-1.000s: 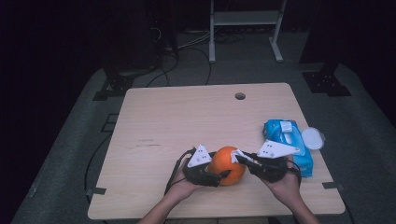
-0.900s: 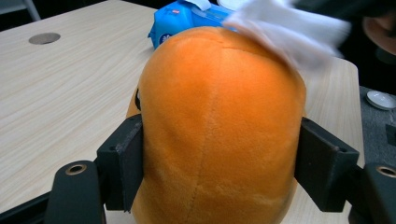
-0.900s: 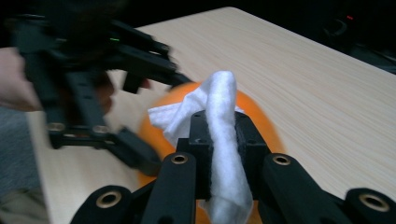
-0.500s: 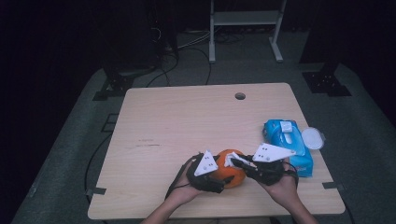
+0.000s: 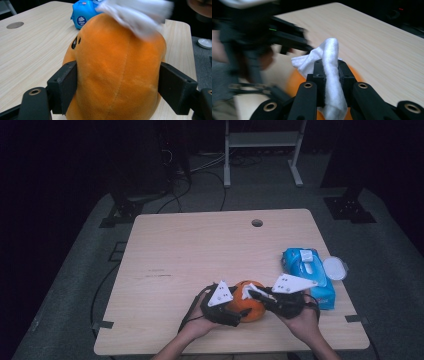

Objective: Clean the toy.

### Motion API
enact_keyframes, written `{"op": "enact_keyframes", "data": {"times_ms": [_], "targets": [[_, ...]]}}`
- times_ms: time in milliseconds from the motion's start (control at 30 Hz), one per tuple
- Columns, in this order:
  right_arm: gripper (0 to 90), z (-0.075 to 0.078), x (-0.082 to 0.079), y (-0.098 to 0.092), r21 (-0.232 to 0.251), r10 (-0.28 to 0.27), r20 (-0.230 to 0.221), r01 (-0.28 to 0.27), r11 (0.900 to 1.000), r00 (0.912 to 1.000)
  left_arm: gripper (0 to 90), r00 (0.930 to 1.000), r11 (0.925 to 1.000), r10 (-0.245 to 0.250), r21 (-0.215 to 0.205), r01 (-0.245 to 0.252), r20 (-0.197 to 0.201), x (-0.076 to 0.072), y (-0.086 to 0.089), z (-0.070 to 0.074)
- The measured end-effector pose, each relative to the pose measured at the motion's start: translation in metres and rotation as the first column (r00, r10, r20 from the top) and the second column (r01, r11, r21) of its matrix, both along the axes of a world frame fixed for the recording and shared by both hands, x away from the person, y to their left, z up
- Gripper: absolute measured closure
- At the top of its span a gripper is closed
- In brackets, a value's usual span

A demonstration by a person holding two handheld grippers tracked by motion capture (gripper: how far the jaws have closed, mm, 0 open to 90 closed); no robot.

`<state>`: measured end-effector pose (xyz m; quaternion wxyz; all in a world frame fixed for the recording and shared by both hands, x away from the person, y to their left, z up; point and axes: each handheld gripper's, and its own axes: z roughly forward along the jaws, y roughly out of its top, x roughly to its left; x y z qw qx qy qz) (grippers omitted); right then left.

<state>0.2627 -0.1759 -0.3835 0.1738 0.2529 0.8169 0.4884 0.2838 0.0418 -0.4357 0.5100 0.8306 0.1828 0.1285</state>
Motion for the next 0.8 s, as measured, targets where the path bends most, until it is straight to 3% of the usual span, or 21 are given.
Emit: {"op": "enact_keyframes", "data": {"times_ms": [67, 133, 300, 400, 500, 633, 667, 800], "targets": [[79.0, 0.001, -0.006, 0.01, -0.053, 0.018, 0.03, -0.016, 0.998, 0.9994, 23.3, 1.0, 1.0, -0.006, 0.005, 0.005, 0.004, -0.001, 0.001, 0.0], [79.0, 0.002, -0.006, 0.012, -0.071, 0.012, 0.044, -0.009, 0.997, 0.999, 24.9, 1.0, 1.0, -0.006, 0.003, 0.006, 0.003, -0.001, 0.002, -0.001], [78.9, 0.004, 0.006, -0.009, -0.058, -0.065, 0.042, 0.067, 0.996, 0.997, 25.0, 0.9997, 0.9999, -0.015, 0.003, 0.015, 0.019, -0.003, 0.001, -0.003], [78.9, -0.002, 0.015, -0.026, -0.026, -0.096, -0.017, 0.095, 0.995, 0.9953, 24.7, 0.9991, 0.9996, -0.029, 0.004, 0.029, 0.031, -0.004, 0.0, -0.004], [79.0, -0.002, 0.013, -0.026, -0.016, -0.088, -0.033, 0.088, 0.996, 0.9956, 23.0, 0.9963, 0.9978, -0.062, 0.026, 0.06, 0.06, -0.007, -0.004, -0.005], [79.1, 0.0, 0.005, -0.009, -0.036, -0.016, -0.034, 0.015, 0.999, 0.9993, 22.7, 0.9887, 0.9921, -0.098, 0.09, 0.088, 0.114, -0.015, -0.009, -0.006], [79.0, -0.001, 0.005, -0.004, -0.06, -0.001, -0.026, 0.0, 0.998, 0.9997, 22.7, 0.9882, 0.9916, -0.098, 0.095, 0.087, 0.117, -0.016, -0.009, -0.006], [79.0, 0.001, 0.008, -0.009, -0.051, -0.018, -0.032, 0.016, 0.999, 0.9993, 23.2, 0.9892, 0.9931, -0.099, 0.075, 0.091, 0.109, -0.014, -0.007, -0.007]]}}
